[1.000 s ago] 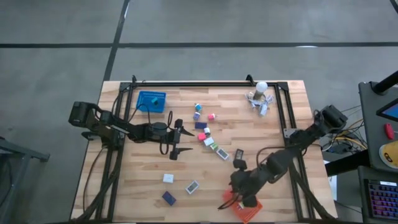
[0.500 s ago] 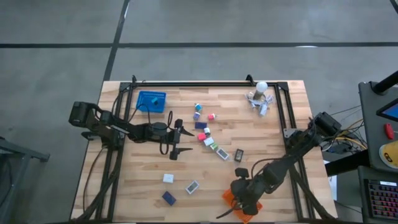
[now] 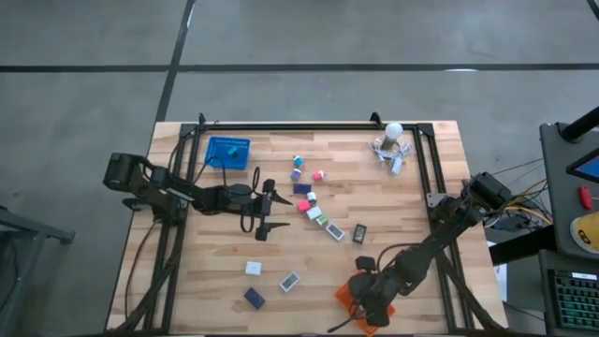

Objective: Pick & Place Office items
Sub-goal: Put the top white and black charger adapter into the orange bin, then put the top white digital clock into the blue bin

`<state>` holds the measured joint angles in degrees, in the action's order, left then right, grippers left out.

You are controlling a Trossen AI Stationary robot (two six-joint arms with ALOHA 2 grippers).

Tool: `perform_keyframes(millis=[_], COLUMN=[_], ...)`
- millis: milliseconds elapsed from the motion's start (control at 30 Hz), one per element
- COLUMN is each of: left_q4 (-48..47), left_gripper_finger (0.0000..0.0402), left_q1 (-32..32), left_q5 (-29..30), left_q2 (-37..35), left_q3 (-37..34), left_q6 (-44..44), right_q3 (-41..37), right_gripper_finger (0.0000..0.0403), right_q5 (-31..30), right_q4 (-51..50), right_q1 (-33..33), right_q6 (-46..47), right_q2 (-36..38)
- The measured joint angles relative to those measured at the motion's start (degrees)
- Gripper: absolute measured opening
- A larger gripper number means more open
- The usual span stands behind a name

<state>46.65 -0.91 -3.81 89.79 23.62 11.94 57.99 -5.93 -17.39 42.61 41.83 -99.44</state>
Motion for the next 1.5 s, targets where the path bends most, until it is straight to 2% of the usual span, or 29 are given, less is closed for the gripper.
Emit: perform_keyframes(millis=[567,767,867,1267,1500], left_q4=[-0.01,0.0,0.0,0.0,0.0], left_gripper_finger=[0.0303,0.0303,0.0303,0.0303,0.0303], left_q1=[0.0,0.02,0.02,0.0,0.02], left_q5=[0.02,0.0,0.0,0.02,0.02], left_q2=[0.01,-0.01,-0.01,-0.01,-0.01], left_q3=[0.0,0.0,0.0,0.0,0.0], left_q6=[0.02,0.02,0.06,0.24,0.24], right_q3=[-1.24,-1.28,-1.28,-1.28,-1.28], right_gripper_finger=[0.0125,0.019,0.0205,0.0209,0.021], right_q5=[0.01,0.85,1.84,1.37,-2.19], right_q4=[0.44,1.69,3.69,5.05,7.6], right_q1=[0.02,0.02,0.06,0.66,0.66], right_q6=[1.46,1.7,1.7,1.71,-2.29], right_q2=[0.0,0.0,0.0,0.0,0.24])
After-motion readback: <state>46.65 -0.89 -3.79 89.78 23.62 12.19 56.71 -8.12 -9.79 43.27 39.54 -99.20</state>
